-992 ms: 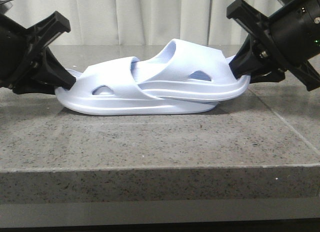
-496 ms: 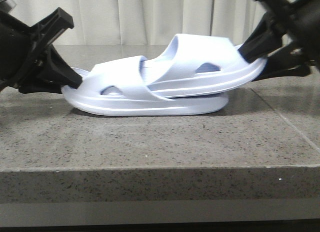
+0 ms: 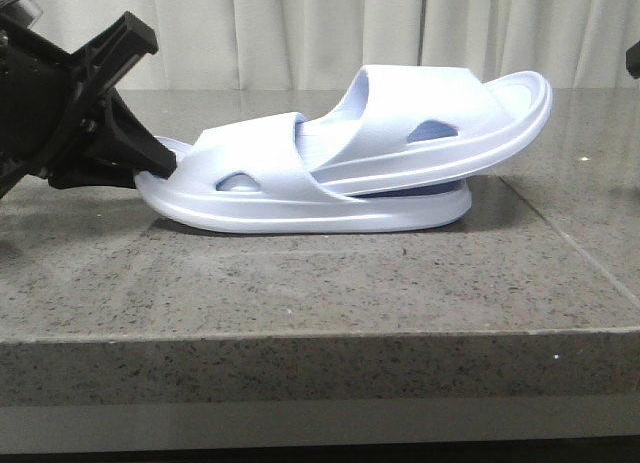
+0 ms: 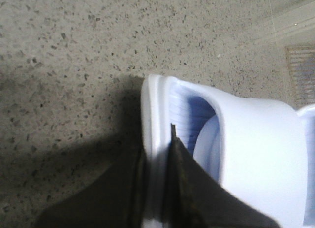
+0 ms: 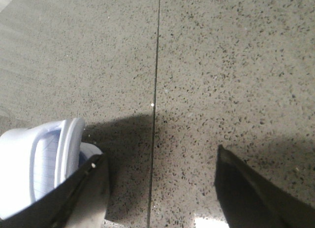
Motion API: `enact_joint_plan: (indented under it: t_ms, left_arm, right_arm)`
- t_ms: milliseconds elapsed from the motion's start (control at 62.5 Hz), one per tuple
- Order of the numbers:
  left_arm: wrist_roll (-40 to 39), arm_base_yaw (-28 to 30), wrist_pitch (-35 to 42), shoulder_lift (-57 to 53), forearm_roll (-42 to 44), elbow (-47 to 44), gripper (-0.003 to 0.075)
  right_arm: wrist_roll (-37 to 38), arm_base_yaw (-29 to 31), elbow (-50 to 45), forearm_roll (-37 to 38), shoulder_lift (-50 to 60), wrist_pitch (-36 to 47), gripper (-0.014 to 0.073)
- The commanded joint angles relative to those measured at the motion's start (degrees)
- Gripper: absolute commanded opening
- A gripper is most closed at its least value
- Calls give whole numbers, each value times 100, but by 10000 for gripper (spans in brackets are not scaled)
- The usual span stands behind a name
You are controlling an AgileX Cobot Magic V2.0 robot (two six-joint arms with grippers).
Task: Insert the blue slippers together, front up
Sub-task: 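Bring the slippers together, nesting the right-held slipper onto the left-held one, then open both grippers and release the stacked slippers on the table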
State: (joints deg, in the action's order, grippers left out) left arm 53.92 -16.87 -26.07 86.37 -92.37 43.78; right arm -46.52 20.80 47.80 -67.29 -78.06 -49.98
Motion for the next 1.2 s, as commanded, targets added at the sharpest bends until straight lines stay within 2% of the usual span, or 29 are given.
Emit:
enact_joint_plan:
  t_ms: [0,144,192,256,368,448,512,704,816,880,1056,1120,1184]
  left_arm:
    - [2,-54,35,-156,-189,131,-20]
    - [22,-54,58,-156,-189,131,-13]
    - [114,-54,58,-156,-189,131,23]
    - [152,-54,58,-177,-168,131,111]
    - [152,-54,58,-177,-128,141,322]
    - [152,-54,58,-177,-92,141,414]
    - [152,-22,42,-184,19,151,444]
    - [-77,471,-426,-539,752,151,445]
    - [-637,885,-706,-1040,1719,160,442]
    - [-1229,1119,-892,-1378,2647,229,442]
    - [-3623,1430,-2048,-2427,6461,905,442]
    - [-4390,1418,-2359,-2770,7502,1128,442]
    - [-4814,1418,-2540,-3128,8270,1204,442]
  right_arm:
    - [-110,35,133,-211,190,-203,489]
    - [-111,35,133,-211,190,-221,489]
    - [-116,35,133,-211,190,-253,489]
    - [-116,35,133,-216,190,-325,489]
    - [-116,35,133,-230,190,-395,489]
    - [-116,35,133,-231,190,-401,489]
    - [-123,35,133,-231,202,-407,489]
    - [-215,3,133,-213,459,-402,489]
    - [-210,-173,161,20,846,-388,489]
    - [-2,-358,299,403,1094,-386,488]
    - [1698,-1079,986,2605,1932,-427,488]
    - [2296,-1310,1125,3497,2216,-490,488]
    - [2813,-1499,1132,4185,2503,-581,488]
